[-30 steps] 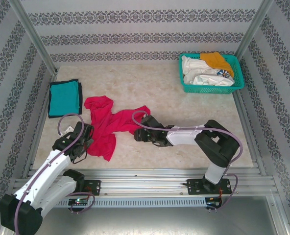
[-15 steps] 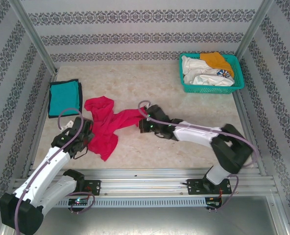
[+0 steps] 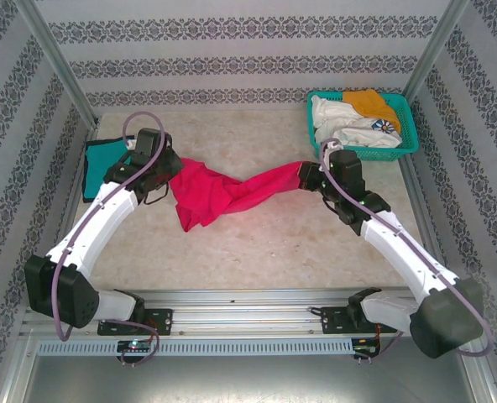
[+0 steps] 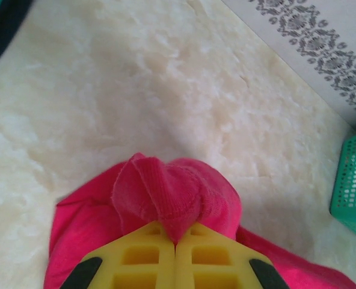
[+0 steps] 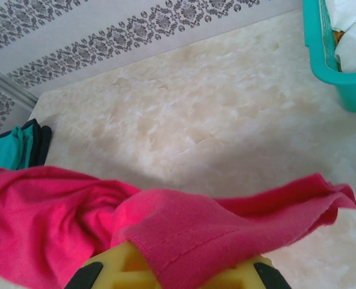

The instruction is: Fold and stack the t-shirts

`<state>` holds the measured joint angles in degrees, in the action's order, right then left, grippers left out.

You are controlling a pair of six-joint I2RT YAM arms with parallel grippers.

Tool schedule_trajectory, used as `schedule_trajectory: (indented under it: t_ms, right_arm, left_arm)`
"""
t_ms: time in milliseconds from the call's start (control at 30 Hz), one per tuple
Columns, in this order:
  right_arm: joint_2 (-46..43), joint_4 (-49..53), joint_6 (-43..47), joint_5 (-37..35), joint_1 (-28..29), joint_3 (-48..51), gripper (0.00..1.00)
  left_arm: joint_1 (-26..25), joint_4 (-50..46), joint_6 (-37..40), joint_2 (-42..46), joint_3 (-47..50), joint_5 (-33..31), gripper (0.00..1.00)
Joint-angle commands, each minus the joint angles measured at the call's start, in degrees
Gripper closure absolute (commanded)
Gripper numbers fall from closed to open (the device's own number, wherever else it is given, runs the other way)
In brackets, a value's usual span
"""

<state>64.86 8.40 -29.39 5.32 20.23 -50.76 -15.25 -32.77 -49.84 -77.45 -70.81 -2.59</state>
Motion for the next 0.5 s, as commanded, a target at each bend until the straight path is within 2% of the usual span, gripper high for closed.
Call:
schedule_trajectory:
  t_ms: [0,300,467]
  right_arm:
    - [-6.0,2.3,1.3,0.2,-0.4,1.5,1.00]
    - [-17.2,9.3,3.2,-3.4,-3.5,3.9,1.00]
    - [-14.5,9.2,4.7,-0.6,-8.7,-0.9,1.00]
  left_arm:
    - [0.8,-0.4,2.5,2.9,0.8,1.7,1.00]
    - [4.1,-5.9,2.2,10.6,3.8,0.7,0.98]
    - [9.8,-3.4,1.9,7.6,1.1,5.8,0.98]
